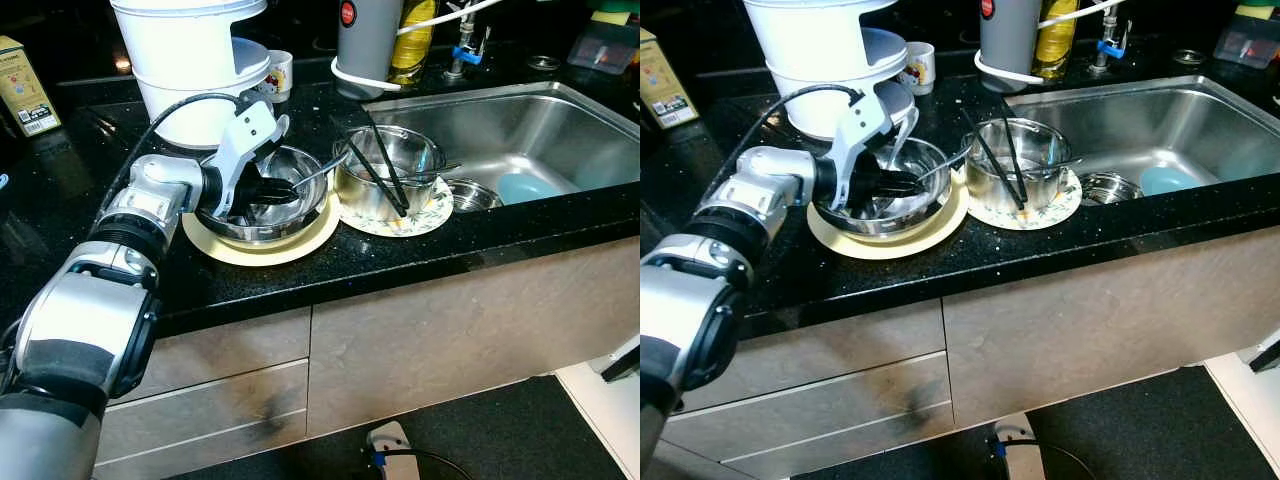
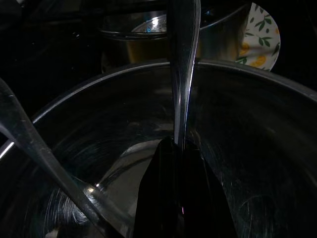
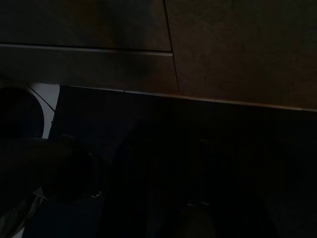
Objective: Kitchen organization
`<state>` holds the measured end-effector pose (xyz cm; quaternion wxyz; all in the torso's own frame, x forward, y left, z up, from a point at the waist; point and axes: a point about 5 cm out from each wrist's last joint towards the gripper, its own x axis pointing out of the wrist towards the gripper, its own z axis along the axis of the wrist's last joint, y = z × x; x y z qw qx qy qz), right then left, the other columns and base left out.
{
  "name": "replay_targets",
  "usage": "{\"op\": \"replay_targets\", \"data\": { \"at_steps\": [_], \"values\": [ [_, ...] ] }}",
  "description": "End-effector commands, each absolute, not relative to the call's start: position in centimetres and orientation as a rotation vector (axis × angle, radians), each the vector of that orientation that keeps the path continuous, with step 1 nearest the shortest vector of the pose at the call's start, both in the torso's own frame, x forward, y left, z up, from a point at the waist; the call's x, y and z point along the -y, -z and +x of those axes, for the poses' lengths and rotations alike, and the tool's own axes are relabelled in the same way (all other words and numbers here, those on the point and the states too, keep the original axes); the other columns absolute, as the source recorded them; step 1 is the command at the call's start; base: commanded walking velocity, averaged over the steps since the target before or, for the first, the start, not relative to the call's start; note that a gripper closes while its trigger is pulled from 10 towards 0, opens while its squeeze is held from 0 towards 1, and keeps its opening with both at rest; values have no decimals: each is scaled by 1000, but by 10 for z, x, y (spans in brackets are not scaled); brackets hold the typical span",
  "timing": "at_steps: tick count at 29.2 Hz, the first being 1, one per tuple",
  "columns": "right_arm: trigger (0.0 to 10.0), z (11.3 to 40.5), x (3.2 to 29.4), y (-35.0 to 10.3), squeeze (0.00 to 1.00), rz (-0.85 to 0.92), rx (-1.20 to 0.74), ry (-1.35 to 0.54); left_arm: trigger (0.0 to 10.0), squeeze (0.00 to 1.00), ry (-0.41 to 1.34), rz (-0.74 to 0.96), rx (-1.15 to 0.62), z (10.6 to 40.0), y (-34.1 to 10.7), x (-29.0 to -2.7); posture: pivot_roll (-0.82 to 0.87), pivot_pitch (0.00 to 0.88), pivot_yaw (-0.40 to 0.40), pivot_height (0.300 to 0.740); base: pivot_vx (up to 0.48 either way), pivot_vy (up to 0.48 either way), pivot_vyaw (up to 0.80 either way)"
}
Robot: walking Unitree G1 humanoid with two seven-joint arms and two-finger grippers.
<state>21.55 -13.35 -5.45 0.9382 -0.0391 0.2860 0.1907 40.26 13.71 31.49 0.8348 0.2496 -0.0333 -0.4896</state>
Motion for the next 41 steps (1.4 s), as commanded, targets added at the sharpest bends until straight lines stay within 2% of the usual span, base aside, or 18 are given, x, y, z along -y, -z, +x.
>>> {"op": "replay_targets", "data": {
  "at_steps": [1,6,11,12,15,21,23,26,29,31,34,35,38,41],
  "values": [
    [10000,209,135,60,0,-66,-620,-376,0,0,1033,514,83,403,-318,-138,47,211,36,740,0,0,0],
    [10000,210,135,59,0,-69,-621,-374,0,0,1002,389,167,402,-339,-144,40,199,32,740,0,0,0],
    [10000,210,136,59,0,-70,-620,-373,0,0,996,341,233,398,-360,-152,34,191,38,740,0,0,0],
    [10000,210,137,59,0,-66,-619,-363,0,0,997,292,321,391,-386,-162,34,191,38,740,0,0,0],
    [10000,210,137,59,0,-67,-619,-363,0,0,1000,280,352,388,-395,-166,34,191,38,740,0,0,0],
    [10000,210,137,59,0,-75,-620,-372,0,0,1022,227,522,367,-442,-187,31,162,24,740,0,0,0],
    [10000,211,137,58,0,-76,-618,-377,0,0,1085,203,535,360,-448,-189,32,157,21,740,0,0,0],
    [10000,213,136,57,0,-82,-615,-390,0,0,1185,193,540,352,-446,-187,31,146,4,740,0,0,0],
    [10000,214,136,57,0,-85,-615,-393,0,0,1197,182,544,351,-446,-186,31,145,-1,740,0,0,0],
    [10000,216,137,56,0,-88,-612,-396,0,0,1212,94,575,343,-447,-189,31,145,-5,740,0,0,0],
    [10000,217,137,56,0,-90,-611,-397,0,0,1233,56,577,340,-446,-190,31,146,-7,740,0,0,0],
    [10000,216,137,56,0,-89,-610,-399,0,0,1304,7,538,330,-435,-185,31,147,-9,740,0,0,0],
    [10000,216,137,56,0,-89,-610,-400,0,0,1330,0,518,325,-429,-183,31,147,-9,740,0,0,0],
    [10000,213,136,57,0,-86,-612,-404,0,0,1554,-49,271,296,-374,-171,27,153,-13,740,0,0,0]
  ]
}}
